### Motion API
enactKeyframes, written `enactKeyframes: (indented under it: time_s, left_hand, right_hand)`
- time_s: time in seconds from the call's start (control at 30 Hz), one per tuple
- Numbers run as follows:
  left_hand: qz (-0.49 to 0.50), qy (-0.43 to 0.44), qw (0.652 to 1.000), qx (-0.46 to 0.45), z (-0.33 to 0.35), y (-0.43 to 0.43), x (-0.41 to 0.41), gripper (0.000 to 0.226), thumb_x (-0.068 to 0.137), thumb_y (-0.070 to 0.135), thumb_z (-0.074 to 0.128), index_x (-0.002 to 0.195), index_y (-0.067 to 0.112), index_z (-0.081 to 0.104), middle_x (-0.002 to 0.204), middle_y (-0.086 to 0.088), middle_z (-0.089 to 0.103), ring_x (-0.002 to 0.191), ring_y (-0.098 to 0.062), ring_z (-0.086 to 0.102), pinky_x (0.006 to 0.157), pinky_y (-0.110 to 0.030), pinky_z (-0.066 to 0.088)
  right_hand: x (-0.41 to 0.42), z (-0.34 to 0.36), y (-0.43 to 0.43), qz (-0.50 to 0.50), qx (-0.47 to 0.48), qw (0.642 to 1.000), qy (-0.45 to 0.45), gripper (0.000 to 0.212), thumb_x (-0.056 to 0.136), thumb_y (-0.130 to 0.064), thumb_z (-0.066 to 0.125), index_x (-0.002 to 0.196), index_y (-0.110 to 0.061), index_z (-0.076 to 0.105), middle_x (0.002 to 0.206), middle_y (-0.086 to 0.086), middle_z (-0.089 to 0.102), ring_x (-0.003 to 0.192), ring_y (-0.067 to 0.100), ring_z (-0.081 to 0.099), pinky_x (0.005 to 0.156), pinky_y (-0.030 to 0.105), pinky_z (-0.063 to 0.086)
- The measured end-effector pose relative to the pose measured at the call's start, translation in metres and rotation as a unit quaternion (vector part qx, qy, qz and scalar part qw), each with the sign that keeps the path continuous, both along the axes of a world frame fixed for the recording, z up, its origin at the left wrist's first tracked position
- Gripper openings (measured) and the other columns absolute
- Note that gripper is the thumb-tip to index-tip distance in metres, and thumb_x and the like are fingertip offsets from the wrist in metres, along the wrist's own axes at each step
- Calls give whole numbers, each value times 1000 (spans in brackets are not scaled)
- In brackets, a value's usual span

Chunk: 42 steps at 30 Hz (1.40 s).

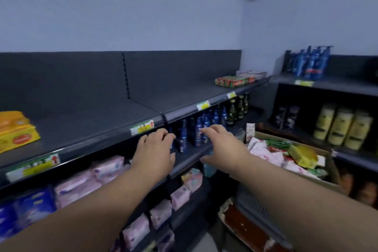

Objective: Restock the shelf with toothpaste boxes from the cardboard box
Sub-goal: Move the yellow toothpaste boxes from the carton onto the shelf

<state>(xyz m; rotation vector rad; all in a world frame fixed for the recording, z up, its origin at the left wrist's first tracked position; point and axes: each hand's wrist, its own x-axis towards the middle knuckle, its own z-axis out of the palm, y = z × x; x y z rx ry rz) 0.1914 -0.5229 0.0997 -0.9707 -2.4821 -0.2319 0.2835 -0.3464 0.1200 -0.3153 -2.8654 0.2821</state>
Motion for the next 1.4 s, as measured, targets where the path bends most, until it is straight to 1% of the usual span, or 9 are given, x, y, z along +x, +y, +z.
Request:
enactKeyframes:
  time_s: [0.1, 0.37, 0.5, 0.57, 0.7, 0.8, 0.97, 1.2, 1.4]
  left_hand:
    - [-54, -12, 998, -6, -10, 66, 15, 50, 90, 40, 52, 138, 27, 41, 134, 6, 41, 119, -17, 46, 104, -34, 34]
    - [-156, -56, 985, -40, -37, 200, 35, 51, 91, 43, 51, 138, 29, 38, 136, 7, 39, 123, -17, 43, 105, -34, 33]
    - [-192, -86, 976, -63, -54, 251, 22, 54, 92, 42, 51, 141, 31, 33, 140, 6, 36, 128, -17, 39, 108, -35, 30]
    - [-211, -95, 970, -70, -62, 279, 7, 52, 92, 41, 50, 141, 30, 34, 140, 6, 35, 128, -17, 38, 107, -34, 30]
    - [-247, -118, 959, -76, -70, 329, -28, 50, 92, 40, 50, 139, 31, 37, 140, 7, 35, 126, -18, 40, 106, -36, 31]
    - [-277, -126, 948, -91, -72, 364, -53, 53, 91, 41, 52, 140, 31, 35, 142, 6, 33, 129, -18, 37, 108, -36, 29]
    - [-315, -138, 933, -108, -81, 413, -75, 53, 91, 39, 52, 141, 30, 35, 142, 7, 32, 130, -18, 37, 109, -35, 26]
    - [-344, -168, 914, -136, -105, 470, -66, 52, 93, 39, 51, 141, 29, 34, 143, 6, 32, 131, -19, 35, 112, -36, 25]
    - [-331, -195, 913, -141, -120, 517, -53, 54, 95, 38, 49, 144, 29, 30, 145, 8, 29, 132, -18, 33, 111, -34, 25]
  right_hand:
    - [39, -9, 58, -56, -2, 998, 2, 78, 80, -42, 72, 146, -34, 29, 147, -5, 29, 127, 25, 43, 94, 40, 48]
    - [96, -42, 163, -200, -20, 979, -15, 82, 77, -46, 73, 146, -34, 31, 151, -5, 30, 131, 21, 40, 97, 40, 48]
    - [99, -69, 202, -258, -43, 964, -50, 87, 75, -54, 74, 148, -34, 29, 151, -5, 30, 131, 22, 42, 95, 40, 50]
    - [95, -79, 225, -293, -43, 953, -62, 87, 75, -52, 75, 147, -36, 29, 150, -5, 31, 129, 22, 44, 92, 39, 51]
    - [80, -90, 269, -363, -47, 926, -95, 89, 77, -47, 75, 149, -36, 24, 150, -2, 31, 129, 24, 44, 93, 42, 51]
    - [72, -97, 296, -411, -62, 903, -109, 86, 76, -49, 74, 147, -32, 28, 148, -1, 34, 126, 23, 46, 93, 41, 51]
    - [64, -113, 329, -456, -94, 879, -104, 84, 77, -45, 75, 147, -30, 31, 148, 0, 36, 126, 23, 47, 94, 39, 51]
    - [64, -138, 376, -493, -149, 853, -84, 84, 78, -41, 74, 148, -27, 30, 145, 1, 41, 124, 21, 49, 97, 37, 50]
    - [66, -154, 432, -483, -171, 856, -70, 74, 83, -42, 70, 145, -26, 35, 139, 3, 47, 118, 21, 54, 91, 35, 52]
